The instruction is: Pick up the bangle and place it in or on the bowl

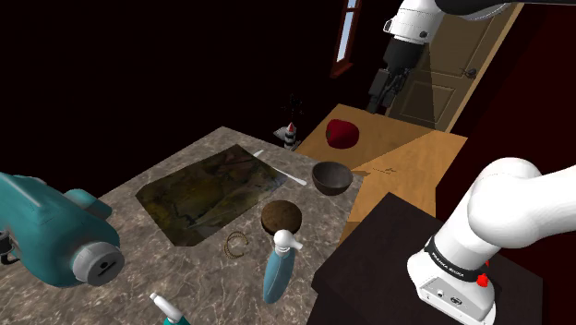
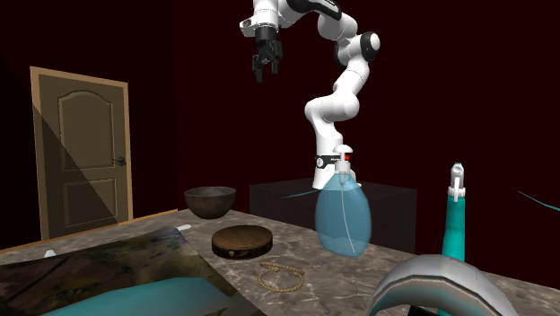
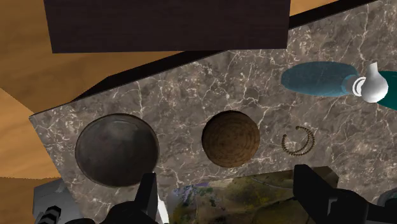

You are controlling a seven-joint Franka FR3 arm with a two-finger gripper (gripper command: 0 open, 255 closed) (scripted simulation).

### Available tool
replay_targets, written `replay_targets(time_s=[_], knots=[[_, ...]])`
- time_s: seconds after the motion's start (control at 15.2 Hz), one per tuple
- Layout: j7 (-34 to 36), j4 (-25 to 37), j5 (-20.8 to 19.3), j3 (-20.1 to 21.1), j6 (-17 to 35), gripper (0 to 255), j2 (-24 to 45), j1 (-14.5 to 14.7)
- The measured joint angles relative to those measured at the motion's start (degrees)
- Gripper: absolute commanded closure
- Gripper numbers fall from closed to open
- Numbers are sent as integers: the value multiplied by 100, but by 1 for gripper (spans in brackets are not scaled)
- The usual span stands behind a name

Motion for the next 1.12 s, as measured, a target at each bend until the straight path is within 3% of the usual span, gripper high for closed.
replay_targets(time_s=[0.26,0.79,1.12], knots=[[78,-259,89,105,356,0,86,62],[401,-981,488,578,2033,0,967,380],[569,-1117,709,862,3086,0,1824,580]])
